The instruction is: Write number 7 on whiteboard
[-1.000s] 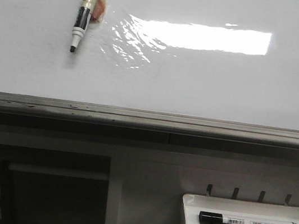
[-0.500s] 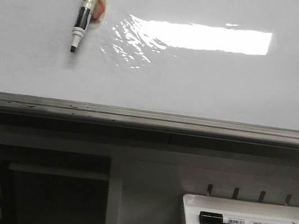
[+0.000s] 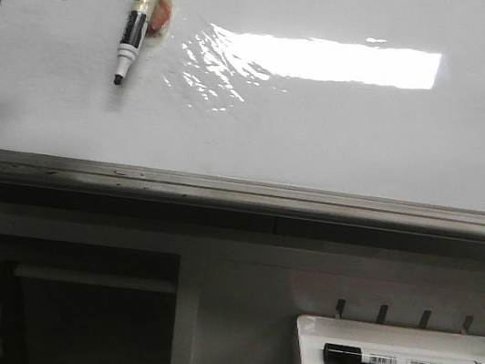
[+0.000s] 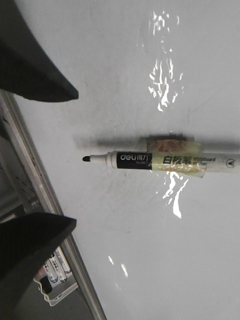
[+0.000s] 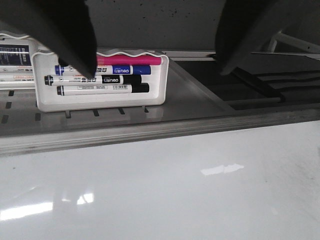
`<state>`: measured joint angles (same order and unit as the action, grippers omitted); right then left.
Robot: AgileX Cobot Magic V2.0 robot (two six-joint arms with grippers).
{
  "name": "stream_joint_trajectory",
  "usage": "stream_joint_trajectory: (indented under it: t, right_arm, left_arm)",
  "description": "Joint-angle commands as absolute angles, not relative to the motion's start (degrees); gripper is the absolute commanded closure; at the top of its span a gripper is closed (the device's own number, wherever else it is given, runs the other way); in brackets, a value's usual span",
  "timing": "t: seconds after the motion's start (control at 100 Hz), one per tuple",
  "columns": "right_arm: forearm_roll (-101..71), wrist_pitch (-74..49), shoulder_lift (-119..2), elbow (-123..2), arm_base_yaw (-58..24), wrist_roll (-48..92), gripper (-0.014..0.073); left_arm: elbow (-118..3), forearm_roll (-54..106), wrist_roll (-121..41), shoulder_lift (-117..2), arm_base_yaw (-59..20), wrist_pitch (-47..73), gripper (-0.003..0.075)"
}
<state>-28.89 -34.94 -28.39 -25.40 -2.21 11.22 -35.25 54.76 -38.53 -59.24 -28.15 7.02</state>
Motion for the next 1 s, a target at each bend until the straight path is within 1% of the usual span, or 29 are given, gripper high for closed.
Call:
stream_joint_trajectory:
  t: [0.0,0.12,0.34,0.56,0.61,0.66,0.71,0.76,0.78,0.83,0.88,0.99]
  right_arm:
    - [-30.2,-31.9,-29.2,-27.7,-1.9,12.1,0.0146]
    - [-30.2,-31.9,-29.2,-27.7,-1.9,12.1,0.0146]
    - [-30.2,-31.9,-29.2,-27.7,-1.9,12.1,0.0146]
    - [-30.2,-31.9,-29.2,-27.7,-1.9,12.1,0.0146]
    - [-30.2,-31.9,-29.2,-27.7,-1.9,12.1,0.0146]
    - [-30.2,-31.9,-29.2,-27.7,-1.9,12.1,0.0146]
    - [-30.2,-31.9,-29.2,-27.7,-1.9,12.1,0.0146]
    - [-30.2,-31.9,-29.2,-27.7,-1.9,12.1,0.0146]
    - [-30.2,-31.9,-29.2,-27.7,-1.9,12.1,0.0146]
    - [-30.2,-31.9,-29.2,-27.7,-1.9,12.1,0.0146]
    - [-30.2,-31.9,-29.2,-27.7,-1.9,12.1,0.0146]
    - [-30.2,-31.9,-29.2,-27.7,-1.9,12.1,0.0146]
  left_arm:
    - [-39.4,55.4,-38.9,-63.2,-30.5,2.5,0.0279]
    - [-42.7,53.9,-38.9,-68.7,-32.1,0.9,0.0279]
    - [-46.9,53.8,-38.9,-76.4,-32.1,-2.6,0.0279]
    - [-48.7,52.2,-38.9,-80.1,-32.1,-3.9,0.0281]
    - [-48.7,52.2,-38.9,-80.2,-32.1,-4.1,0.0291]
    - [-48.7,52.1,-38.9,-80.2,-32.1,-4.5,0.0332]
    - [-48.7,52.0,-38.9,-80.1,-32.1,-4.7,0.0406]
    - [-48.7,51.5,-38.9,-80.1,-32.1,-4.7,0.0512]
    - [-48.7,51.2,-38.9,-80.1,-32.1,-4.7,0.0540]
    - [-48.7,51.0,-38.9,-80.1,-32.1,-4.6,0.0655]
    - [-48.7,51.0,-38.9,-80.1,-32.1,-4.3,0.0743]
    - [-48.7,50.5,-38.9,-79.9,-32.1,-3.0,0.0741]
